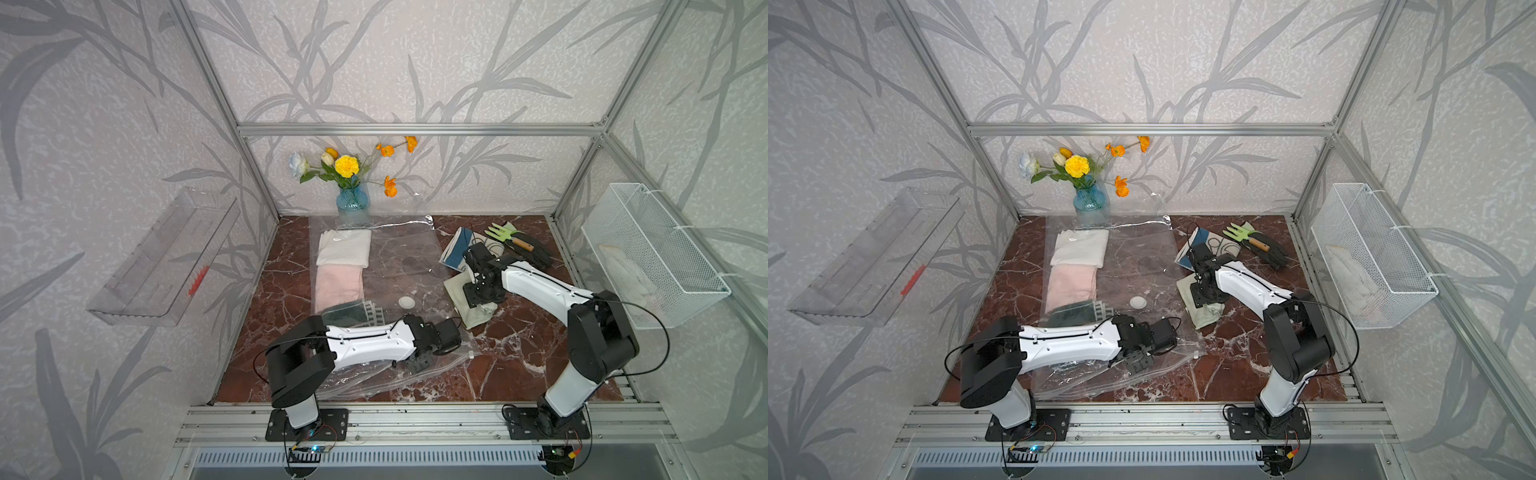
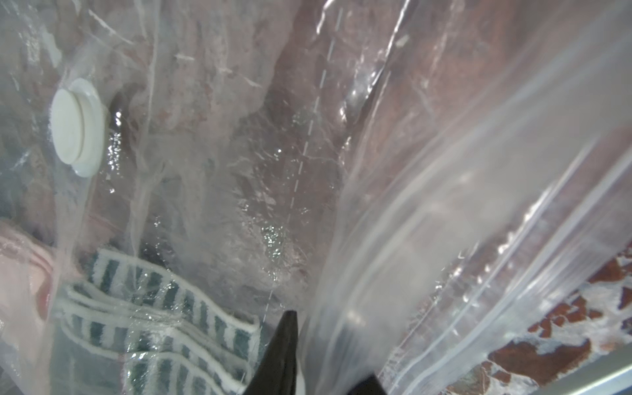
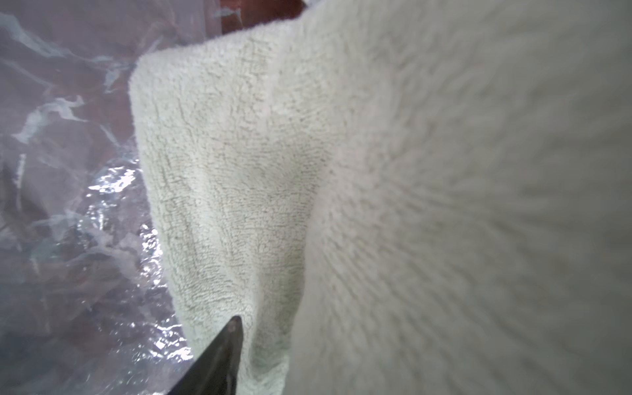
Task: Place the folded towel into the vacuum bag
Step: Open the vacuum bag at the center of the board.
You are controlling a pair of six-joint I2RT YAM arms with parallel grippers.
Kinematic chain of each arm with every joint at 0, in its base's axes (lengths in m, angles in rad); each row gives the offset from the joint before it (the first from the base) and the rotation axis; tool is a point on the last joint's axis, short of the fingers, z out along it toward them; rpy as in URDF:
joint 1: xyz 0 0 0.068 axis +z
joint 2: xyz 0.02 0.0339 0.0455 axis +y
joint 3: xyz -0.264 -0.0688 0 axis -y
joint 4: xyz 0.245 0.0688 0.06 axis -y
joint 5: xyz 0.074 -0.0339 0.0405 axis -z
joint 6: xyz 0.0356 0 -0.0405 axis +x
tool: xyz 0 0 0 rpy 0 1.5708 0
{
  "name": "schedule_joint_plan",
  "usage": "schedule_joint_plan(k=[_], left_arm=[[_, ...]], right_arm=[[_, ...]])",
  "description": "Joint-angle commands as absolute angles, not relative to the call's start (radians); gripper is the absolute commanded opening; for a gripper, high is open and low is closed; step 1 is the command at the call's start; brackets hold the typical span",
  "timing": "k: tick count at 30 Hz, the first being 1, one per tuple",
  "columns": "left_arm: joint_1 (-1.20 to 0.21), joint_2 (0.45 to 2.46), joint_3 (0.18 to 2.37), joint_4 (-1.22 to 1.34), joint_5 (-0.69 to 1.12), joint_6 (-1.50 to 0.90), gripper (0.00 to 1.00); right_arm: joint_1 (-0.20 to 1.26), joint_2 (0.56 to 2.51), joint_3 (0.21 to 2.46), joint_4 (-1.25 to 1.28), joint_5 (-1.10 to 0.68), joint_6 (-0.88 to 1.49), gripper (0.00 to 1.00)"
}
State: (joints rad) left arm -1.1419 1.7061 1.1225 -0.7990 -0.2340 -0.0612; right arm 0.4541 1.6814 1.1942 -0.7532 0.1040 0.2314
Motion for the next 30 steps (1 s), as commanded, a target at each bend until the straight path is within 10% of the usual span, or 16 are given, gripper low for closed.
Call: schedule_joint_plan(k=[1, 14, 23, 30], left_arm=[[-1.128, 1.665, 1.111, -0.764, -0.215, -0.075, 0.19], [-1.116, 1.636, 1.080, -0.727, -0.168, -0.106, 0.14], [-1.031, 1.574, 1.069, -0.676, -0.112, -0.161, 0.02], [-0.993, 1.572, 1.177, -0.623, -0.095, -0.205, 0.00]], right_arm=[[0.470, 1.599, 1.161, -0.726, -0.014, 0.296, 0.74], [0.612, 1.854, 1.147, -0.699, 0.208, 0.329, 0.81], [0.557, 1.768, 1.149, -0.722, 0.230, 0.252, 0.12], [0.555, 1.355, 1.132, -0.899, 0.105, 0.299, 0.01]])
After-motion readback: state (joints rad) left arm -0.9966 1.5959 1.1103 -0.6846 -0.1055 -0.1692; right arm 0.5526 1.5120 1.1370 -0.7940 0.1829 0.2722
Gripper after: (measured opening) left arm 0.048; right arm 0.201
